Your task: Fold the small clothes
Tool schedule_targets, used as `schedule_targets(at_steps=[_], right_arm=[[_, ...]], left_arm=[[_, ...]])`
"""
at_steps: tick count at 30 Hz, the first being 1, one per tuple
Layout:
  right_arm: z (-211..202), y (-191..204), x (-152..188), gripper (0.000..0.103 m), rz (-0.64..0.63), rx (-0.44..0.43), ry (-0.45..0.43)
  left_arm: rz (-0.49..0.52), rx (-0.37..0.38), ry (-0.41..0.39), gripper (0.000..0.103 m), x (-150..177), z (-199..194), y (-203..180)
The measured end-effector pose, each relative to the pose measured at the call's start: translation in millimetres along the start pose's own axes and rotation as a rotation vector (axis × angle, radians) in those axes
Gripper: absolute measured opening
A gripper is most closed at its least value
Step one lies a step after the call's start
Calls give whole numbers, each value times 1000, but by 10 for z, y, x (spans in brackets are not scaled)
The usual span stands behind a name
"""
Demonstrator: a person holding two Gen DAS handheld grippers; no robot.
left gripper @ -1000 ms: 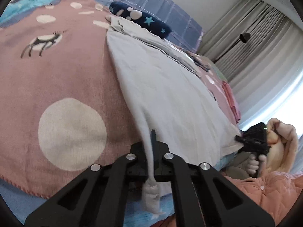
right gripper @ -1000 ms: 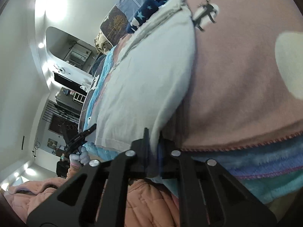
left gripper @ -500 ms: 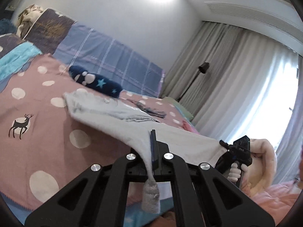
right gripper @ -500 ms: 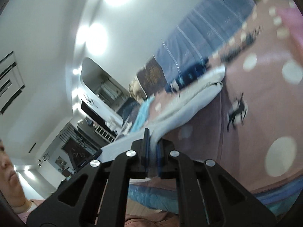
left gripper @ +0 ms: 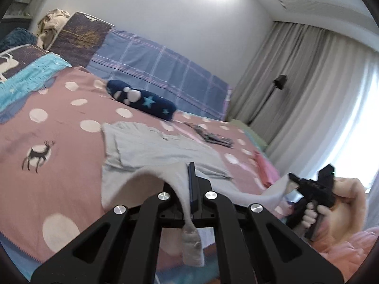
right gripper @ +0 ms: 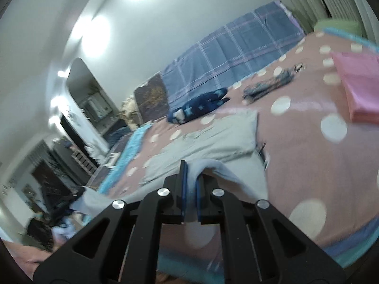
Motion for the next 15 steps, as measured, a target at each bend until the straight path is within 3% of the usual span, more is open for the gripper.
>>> schedule_targets(at_steps=[8, 15], right_arm=[[687, 4, -320, 7, -150, 144, -53], [1463, -149, -630, 7, -235, 198, -23]], left_arm=[[38, -29, -50, 1, -436, 596, 17], [68, -138, -43, 1, -727, 1265, 215]])
Point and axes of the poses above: each gripper's, at about its wrist camera, not at the fingertips, and z roughly the way its jaws point, y to its left, x to its underside, the point moved 2 cm from there along z, roughly the way its jaws point, and after that the axes turned 7 degrees about -y, right-handed, at the moved point
